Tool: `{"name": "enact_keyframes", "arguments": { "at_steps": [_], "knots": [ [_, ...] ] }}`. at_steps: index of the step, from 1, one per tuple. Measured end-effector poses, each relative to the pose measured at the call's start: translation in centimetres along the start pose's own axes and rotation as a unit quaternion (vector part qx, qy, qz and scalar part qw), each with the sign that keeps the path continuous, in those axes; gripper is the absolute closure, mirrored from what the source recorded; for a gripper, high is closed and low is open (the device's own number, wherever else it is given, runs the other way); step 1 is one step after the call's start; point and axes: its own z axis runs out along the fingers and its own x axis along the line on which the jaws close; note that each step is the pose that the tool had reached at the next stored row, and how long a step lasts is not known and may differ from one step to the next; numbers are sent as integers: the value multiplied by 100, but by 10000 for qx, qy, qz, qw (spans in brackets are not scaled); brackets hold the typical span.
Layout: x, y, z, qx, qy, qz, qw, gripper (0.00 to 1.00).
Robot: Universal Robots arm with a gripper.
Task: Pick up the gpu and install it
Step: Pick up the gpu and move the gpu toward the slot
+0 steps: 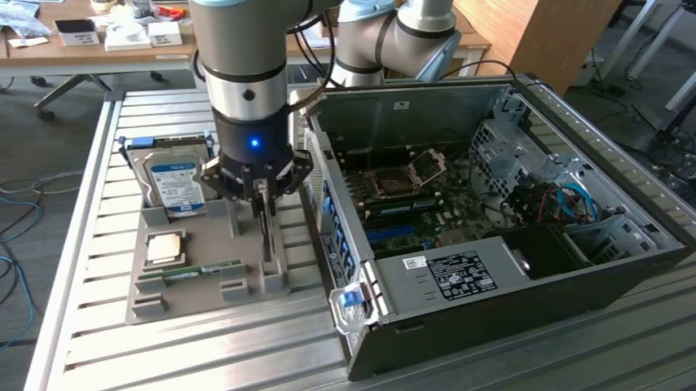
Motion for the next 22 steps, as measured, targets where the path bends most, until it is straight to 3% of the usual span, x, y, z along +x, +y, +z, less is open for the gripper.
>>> {"name": "enact_keyframes", "arguments": {
  "at_steps": [15,22],
  "knots": [
    [-10,16,-445,-1,0,0,10000,73],
    [-13,22,-603,-1,0,0,10000,73]
  ]
}}
